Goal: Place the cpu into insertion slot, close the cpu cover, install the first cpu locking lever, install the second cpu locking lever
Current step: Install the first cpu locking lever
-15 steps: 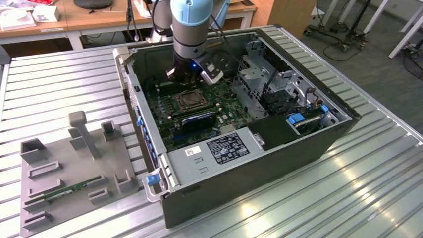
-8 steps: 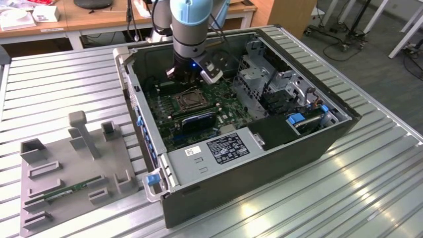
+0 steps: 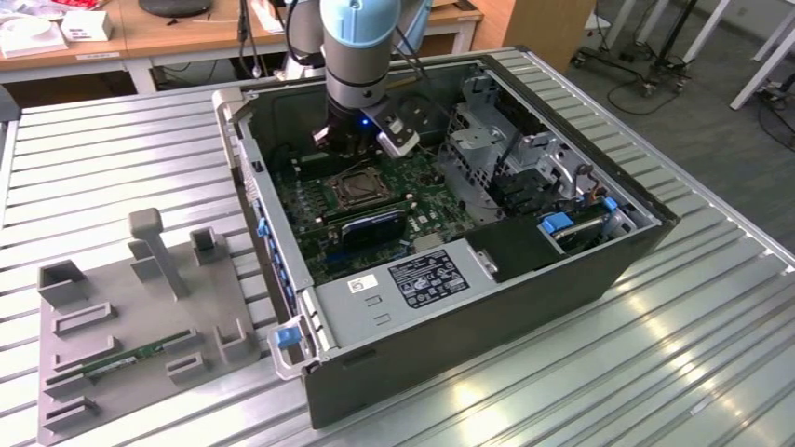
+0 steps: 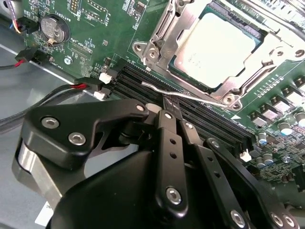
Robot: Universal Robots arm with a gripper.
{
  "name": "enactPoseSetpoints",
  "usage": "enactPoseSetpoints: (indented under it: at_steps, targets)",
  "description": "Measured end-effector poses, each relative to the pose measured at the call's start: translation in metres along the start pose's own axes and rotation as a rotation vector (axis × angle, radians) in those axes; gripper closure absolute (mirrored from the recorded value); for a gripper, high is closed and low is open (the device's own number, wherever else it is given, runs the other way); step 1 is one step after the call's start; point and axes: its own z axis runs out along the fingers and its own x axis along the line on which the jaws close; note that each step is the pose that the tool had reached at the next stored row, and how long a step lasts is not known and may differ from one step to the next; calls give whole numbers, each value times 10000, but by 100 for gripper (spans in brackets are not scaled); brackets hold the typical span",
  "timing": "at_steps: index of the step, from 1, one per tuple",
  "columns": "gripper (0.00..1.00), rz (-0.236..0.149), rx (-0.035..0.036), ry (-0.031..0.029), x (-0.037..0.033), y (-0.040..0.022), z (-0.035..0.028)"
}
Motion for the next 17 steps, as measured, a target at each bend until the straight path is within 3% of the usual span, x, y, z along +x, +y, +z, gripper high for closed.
enactPoseSetpoints:
  at_steps: [5, 13, 17]
  targets:
    - [89, 0, -3, -1, 2, 0, 0]
    - [89, -12, -11, -36, 189, 52, -6]
    - [89, -9, -41, -39, 246, 90, -21]
